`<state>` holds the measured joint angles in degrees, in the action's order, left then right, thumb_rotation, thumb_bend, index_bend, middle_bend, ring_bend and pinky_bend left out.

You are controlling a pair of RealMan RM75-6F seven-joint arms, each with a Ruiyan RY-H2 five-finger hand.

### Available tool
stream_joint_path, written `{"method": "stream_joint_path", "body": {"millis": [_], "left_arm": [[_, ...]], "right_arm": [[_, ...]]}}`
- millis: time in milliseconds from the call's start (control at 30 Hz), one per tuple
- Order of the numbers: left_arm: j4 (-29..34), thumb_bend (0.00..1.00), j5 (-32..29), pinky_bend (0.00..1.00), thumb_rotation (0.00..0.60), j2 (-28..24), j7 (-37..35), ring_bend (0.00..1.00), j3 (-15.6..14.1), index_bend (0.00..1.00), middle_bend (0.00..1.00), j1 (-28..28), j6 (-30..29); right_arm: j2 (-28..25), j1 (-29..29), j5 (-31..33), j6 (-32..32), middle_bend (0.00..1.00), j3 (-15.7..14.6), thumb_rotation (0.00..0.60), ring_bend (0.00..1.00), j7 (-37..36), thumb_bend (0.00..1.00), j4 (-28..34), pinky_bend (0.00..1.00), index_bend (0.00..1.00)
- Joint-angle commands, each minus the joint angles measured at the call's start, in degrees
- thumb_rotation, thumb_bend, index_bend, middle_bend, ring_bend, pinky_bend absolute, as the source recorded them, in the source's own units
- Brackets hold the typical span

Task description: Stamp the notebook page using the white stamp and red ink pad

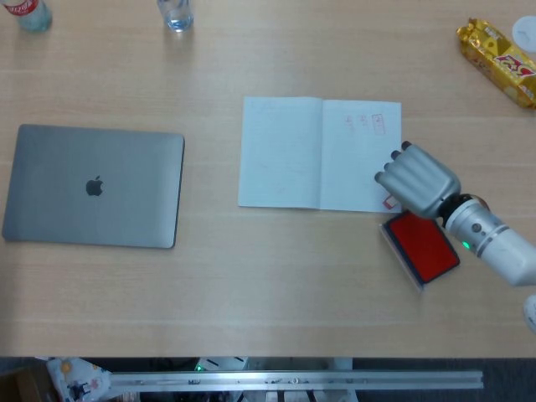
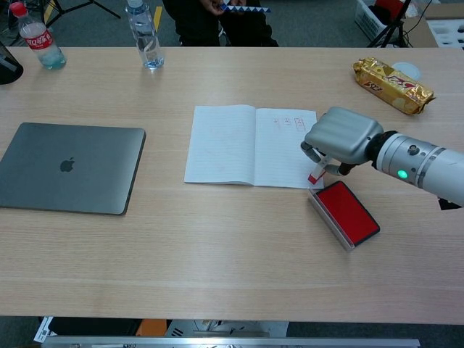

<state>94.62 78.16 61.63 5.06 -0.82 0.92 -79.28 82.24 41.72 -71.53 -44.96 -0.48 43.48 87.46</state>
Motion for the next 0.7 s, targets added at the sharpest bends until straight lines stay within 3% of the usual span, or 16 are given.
{"method": "stream_joint_path", "body": {"millis": [33,700], "left_arm": [[-0.03,0.21,-0.06,0.02,0.6,-0.01,0.02,0.13,0.01,0.25,0.08,0.02,0.08],[-0.74,0.21,-0.79,0.02,0.6,0.21,-0.31,0.13,0.14,0.24,0.08,0.28,0.99]], "right_arm": [[0.48,0.31,0.37,-0.03,0.6,-0.07,0.6,0.46,0.05,0.43,-0.5,0.42,0.75],[3.81,2.02,1.67,-0.49,0.6,-1.37,0.6,0.46,1.33,0.43,-3.72,0.42,0.76]]}}
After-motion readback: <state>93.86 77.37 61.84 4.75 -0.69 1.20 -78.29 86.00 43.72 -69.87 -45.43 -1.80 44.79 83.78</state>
